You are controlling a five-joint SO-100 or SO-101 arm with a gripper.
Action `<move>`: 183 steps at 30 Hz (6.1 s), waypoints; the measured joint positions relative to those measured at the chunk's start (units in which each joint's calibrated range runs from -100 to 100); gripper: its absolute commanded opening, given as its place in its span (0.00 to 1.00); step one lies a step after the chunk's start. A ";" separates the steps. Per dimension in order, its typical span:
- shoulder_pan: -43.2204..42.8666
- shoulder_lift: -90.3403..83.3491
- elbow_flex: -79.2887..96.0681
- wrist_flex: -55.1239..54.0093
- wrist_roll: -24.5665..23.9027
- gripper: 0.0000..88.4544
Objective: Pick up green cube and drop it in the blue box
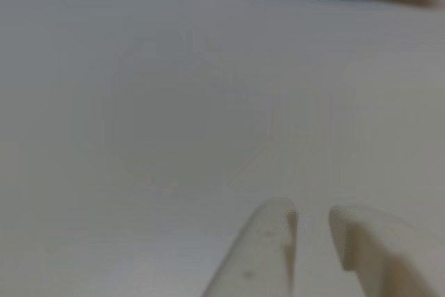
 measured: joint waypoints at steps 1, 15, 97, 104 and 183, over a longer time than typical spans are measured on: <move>0.00 0.00 0.00 0.00 0.00 0.02; 0.00 0.00 0.00 0.00 0.00 0.02; -36.62 32.92 -25.41 9.52 -0.05 0.02; -36.47 44.19 -39.91 20.85 0.00 0.02; -30.86 88.30 -78.84 37.57 -22.27 0.02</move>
